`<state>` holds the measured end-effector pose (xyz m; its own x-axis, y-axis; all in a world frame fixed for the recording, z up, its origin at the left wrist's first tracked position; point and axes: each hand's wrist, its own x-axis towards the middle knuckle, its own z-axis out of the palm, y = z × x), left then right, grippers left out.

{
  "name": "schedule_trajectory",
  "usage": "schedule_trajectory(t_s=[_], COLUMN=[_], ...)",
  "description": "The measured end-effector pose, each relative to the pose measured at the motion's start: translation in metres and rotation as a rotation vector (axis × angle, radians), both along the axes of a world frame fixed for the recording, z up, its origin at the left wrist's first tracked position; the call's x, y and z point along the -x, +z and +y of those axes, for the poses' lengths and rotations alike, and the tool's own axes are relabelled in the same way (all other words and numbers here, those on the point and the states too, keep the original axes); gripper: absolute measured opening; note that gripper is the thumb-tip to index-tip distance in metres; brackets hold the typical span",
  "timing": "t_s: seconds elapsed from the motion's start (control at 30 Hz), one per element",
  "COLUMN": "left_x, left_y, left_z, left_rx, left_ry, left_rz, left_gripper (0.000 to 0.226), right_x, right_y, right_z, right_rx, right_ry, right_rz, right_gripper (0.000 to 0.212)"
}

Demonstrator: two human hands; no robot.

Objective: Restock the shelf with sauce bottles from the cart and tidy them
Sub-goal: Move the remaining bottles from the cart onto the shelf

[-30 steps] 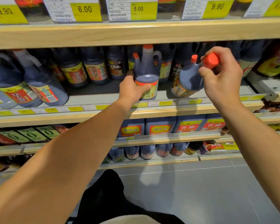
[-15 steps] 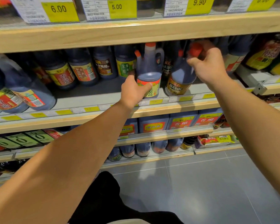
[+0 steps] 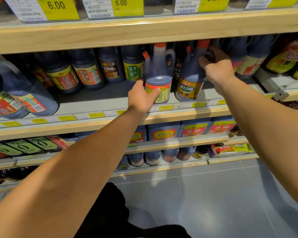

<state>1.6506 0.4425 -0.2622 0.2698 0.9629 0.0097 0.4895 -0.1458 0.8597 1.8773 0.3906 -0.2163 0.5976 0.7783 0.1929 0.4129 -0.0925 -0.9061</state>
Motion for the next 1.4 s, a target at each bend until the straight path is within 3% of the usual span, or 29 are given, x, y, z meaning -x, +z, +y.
schedule_trajectory(t_s=[0.17,0.33,0.5,0.6,0.93,1.07,1.23,1.4], left_x=[-0.001,-0.003,-0.003,0.011,0.108,0.162,0.254,0.373], left_y=[-0.001,0.001,0.006,0.010,0.019,0.025,0.031,0.025], left_z=[-0.002,-0.006,-0.013,-0.033,-0.190,-0.245,-0.306,-0.368], left_rx=[-0.006,-0.008,0.010,0.083,0.177,0.213,0.240,0.311], left_ry=[0.007,0.028,0.022,0.050,0.175,0.288,0.456,0.658], left_rz=[0.027,0.041,0.081,0.067,0.201,0.319,0.433,0.415], left_gripper=[0.039,0.038,0.045,0.075,0.078,0.076,0.077,0.074], right_x=[-0.004,-0.008,0.009,0.030,0.129,0.183,0.283,0.415], right_y=[-0.006,-0.001,-0.008,-0.020,-0.030,-0.033,-0.028,-0.032], right_z=[-0.001,-0.001,-0.032,-0.065,-0.161,-0.189,-0.204,-0.217], right_rx=[-0.071,-0.003,0.130,0.178,0.366,0.313,0.360,0.340], right_ry=[-0.003,0.021,-0.085,-0.074,0.404,0.592,0.869,1.152], right_rz=[0.086,0.095,0.085,0.011,-0.191,-0.320,-0.371,-0.486], right_gripper=[0.023,0.030,0.061,0.077,0.077,0.077,0.076,0.079])
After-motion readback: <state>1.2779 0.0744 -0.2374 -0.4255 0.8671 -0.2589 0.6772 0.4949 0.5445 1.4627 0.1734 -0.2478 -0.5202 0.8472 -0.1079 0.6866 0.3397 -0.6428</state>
